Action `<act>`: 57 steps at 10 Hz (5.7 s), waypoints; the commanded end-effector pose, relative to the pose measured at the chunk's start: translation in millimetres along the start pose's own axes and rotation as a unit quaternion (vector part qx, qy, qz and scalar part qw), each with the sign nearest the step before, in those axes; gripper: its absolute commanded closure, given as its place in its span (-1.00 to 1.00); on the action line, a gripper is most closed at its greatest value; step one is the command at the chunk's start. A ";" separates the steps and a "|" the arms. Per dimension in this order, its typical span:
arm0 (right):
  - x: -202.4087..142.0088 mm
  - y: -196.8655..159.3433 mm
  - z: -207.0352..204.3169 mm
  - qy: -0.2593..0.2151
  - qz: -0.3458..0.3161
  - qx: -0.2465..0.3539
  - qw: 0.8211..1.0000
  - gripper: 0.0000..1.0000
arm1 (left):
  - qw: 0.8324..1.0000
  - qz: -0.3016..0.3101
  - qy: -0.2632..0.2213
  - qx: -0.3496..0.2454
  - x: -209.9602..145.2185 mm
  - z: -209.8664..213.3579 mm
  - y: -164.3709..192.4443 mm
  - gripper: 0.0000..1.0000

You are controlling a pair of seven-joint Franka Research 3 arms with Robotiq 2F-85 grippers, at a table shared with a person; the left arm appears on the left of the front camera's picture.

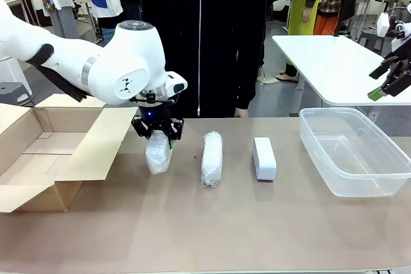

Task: Separate and place wrapped and unwrapped clocks.
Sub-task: Pick up the Digital clock indicated by the person, then if the picked Digital clock is wrapped, place it in the Package Box ; if not, place it in the Organizing box.

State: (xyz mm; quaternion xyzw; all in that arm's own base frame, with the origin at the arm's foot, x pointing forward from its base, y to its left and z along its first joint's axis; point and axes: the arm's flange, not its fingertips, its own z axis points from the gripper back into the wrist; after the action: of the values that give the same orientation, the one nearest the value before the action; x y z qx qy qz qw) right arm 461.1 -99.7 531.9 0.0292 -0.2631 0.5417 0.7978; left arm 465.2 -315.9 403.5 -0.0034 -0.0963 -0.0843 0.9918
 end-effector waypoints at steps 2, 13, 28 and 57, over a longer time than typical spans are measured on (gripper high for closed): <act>-0.7 -0.7 -1.4 -0.005 0.001 0.003 1.000 -1.00 | 0.999 0.021 -0.024 0.035 -9.7 38.5 -7.4 0.70; -0.7 -0.7 -1.4 -0.005 0.001 0.003 1.000 -1.00 | 0.999 0.001 -0.028 0.038 -11.3 71.4 -14.5 0.37; -0.7 -0.7 -1.4 -0.005 0.001 0.003 1.000 -1.00 | 0.998 0.007 -0.037 0.044 -8.6 91.8 5.6 -0.05; -0.7 -0.7 -1.4 -0.005 0.001 0.003 1.000 -1.00 | 0.998 0.017 -0.036 0.047 -48.9 48.4 333.3 -0.05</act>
State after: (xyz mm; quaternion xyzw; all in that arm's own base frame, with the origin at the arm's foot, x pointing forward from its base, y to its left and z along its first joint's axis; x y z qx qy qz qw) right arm 461.0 -99.4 532.1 0.0283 -0.2624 0.5419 0.7979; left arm 463.8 21.7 449.5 0.0256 -0.1274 -0.0673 0.9892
